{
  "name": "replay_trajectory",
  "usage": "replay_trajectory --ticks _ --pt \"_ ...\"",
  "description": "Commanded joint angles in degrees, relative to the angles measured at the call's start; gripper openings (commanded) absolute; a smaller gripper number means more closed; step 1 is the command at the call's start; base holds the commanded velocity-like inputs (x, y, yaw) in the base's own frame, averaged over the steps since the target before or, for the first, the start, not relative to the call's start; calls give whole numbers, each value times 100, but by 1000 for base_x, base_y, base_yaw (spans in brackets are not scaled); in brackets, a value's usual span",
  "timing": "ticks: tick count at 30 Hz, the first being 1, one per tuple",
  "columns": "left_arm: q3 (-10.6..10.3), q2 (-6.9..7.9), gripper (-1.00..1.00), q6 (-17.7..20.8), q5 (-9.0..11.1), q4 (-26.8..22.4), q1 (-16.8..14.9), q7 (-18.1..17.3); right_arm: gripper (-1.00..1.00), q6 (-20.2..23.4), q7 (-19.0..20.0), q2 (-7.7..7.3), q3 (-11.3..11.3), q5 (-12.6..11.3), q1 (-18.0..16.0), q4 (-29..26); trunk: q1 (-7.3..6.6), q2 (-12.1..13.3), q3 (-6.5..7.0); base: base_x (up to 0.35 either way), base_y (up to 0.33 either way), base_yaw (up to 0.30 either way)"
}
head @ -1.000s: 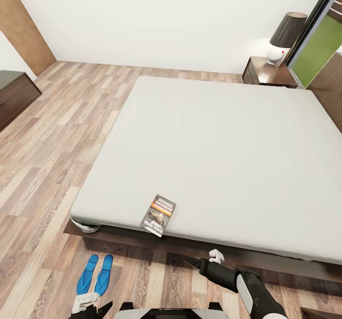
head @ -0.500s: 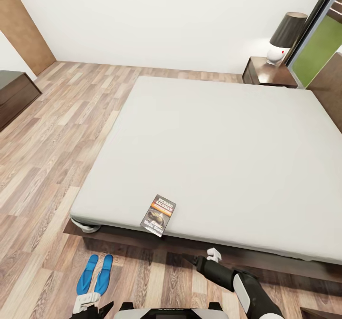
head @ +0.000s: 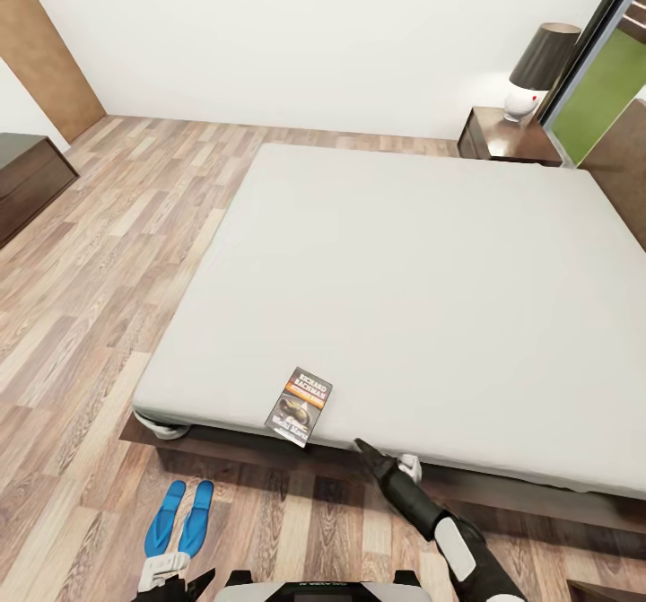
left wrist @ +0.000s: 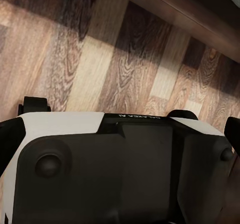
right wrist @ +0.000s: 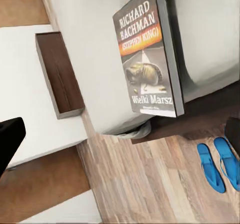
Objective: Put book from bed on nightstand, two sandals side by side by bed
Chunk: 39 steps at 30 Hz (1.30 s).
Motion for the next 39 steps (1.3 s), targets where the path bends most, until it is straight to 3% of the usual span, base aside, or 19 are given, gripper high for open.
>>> replay_trajectory --ticks 1,5,9,22,39 --pt "13 1 100 -8 17 8 -4 -27 100 -106 18 7 -31 -129 -3 19 2 -5 -5 0 0 0" --pt "16 1 100 -15 17 8 -4 -27 100 -824 21 8 -29 -472 -3 413 2 -5 -5 0 0 0" --pt "10 1 100 -23 17 8 -4 -26 100 -995 27 8 -28 -539 -3 627 2 -5 -5 0 0 0" --pt "16 1 100 -26 17 8 -4 -27 100 -996 36 8 -27 -562 -3 742 2 -5 -5 0 7 0" --pt "8 -3 100 -26 13 12 -4 -19 100 -984 36 8 -27 -563 -3 743 2 -5 -5 0 136 0"
